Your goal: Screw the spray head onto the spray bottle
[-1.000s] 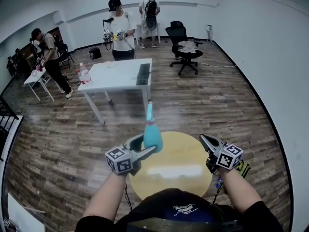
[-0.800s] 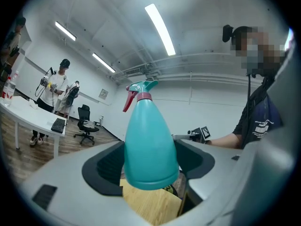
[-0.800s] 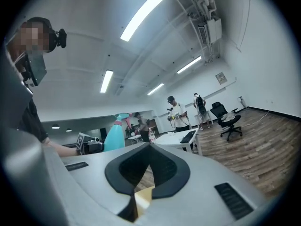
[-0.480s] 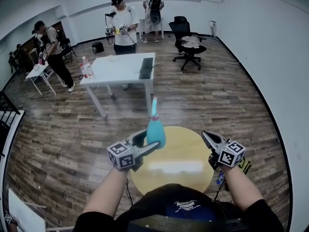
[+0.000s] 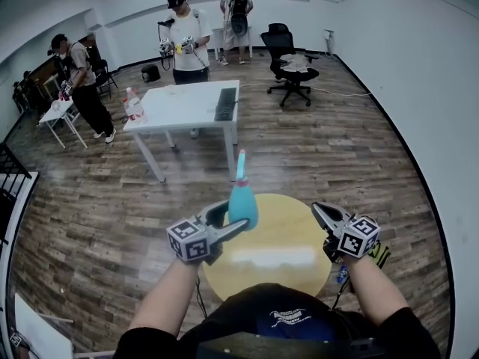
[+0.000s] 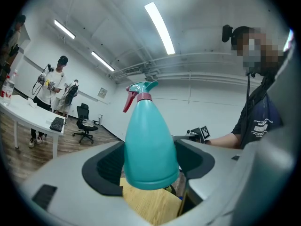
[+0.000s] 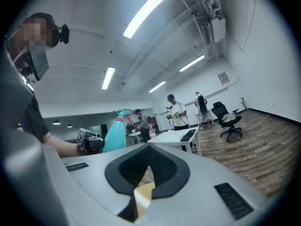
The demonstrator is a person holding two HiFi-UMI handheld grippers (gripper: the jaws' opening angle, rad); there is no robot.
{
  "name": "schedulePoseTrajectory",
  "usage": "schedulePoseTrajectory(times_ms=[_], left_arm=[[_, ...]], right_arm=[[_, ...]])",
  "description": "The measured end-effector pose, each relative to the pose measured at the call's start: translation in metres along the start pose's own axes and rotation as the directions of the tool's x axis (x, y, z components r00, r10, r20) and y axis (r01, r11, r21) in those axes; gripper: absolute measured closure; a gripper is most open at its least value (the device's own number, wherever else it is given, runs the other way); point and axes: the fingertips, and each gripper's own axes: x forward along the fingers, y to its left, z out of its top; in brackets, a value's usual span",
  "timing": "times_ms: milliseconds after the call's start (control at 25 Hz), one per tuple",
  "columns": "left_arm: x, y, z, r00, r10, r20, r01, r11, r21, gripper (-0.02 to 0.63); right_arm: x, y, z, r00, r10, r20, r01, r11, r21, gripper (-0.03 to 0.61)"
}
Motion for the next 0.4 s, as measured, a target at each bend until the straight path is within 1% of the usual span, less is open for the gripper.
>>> schedulePoseTrajectory(times_ms=[400], left_arm=[[0.0088, 0.0011, -0.0039, 1.000, -0.006, -0.003, 0.006, 1.000, -0.006, 0.239]], right_arm=[[0.0010, -0.0071, -0.0048, 1.000, 0.005, -0.007, -0.005, 1.000, 0.008, 0.574]])
